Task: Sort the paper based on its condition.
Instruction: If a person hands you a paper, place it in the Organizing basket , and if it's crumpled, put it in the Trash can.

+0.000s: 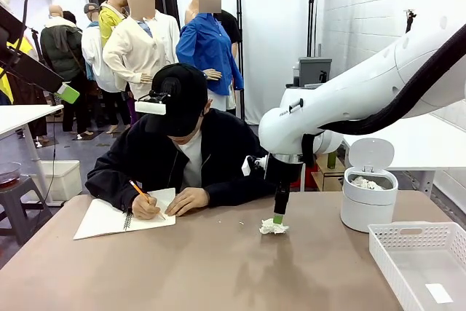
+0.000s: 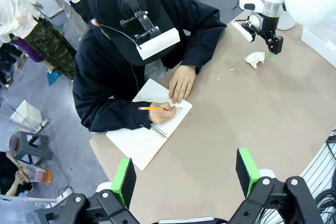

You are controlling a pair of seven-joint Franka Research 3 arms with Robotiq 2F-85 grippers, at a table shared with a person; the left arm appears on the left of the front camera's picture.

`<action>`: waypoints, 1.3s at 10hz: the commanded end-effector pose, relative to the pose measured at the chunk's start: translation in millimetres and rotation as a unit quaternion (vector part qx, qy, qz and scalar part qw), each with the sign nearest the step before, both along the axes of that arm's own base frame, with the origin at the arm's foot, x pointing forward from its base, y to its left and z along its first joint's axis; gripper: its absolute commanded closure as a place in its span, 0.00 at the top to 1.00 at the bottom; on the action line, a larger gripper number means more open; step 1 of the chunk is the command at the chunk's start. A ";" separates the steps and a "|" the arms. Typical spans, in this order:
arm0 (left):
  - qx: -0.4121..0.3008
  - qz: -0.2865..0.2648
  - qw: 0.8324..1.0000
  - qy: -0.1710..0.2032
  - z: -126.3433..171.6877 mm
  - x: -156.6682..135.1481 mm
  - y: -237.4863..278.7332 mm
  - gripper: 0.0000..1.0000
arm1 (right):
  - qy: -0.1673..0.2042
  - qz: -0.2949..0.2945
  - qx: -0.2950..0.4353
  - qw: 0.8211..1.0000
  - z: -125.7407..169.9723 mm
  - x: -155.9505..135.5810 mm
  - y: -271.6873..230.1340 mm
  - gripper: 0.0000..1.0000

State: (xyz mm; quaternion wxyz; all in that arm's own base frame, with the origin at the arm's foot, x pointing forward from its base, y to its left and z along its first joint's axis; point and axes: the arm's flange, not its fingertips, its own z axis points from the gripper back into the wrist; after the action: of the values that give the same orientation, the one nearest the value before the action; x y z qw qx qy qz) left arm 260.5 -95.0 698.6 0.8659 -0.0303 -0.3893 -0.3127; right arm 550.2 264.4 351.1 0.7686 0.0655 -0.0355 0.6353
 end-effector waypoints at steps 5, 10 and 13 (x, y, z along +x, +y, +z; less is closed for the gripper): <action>0.000 0.001 1.000 0.000 0.3 -0.2 0.6 1.00 | 0.006 0.021 -0.029 0.999 -27.6 31.5 10.0 1.00; 0.000 0.001 1.000 0.000 0.3 -0.2 0.6 1.00 | 0.043 0.038 -0.032 0.998 -49.1 31.4 12.9 1.00; 0.000 0.001 1.000 0.000 0.3 -0.2 0.6 1.00 | 0.058 0.071 -0.030 0.995 -61.1 24.5 23.5 1.00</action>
State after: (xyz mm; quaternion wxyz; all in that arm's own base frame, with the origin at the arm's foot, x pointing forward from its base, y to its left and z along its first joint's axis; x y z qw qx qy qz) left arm 260.5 -95.0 698.6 0.8659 -0.0303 -0.3893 -0.3127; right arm 571.0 285.7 295.7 0.7390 0.0761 0.0221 0.6690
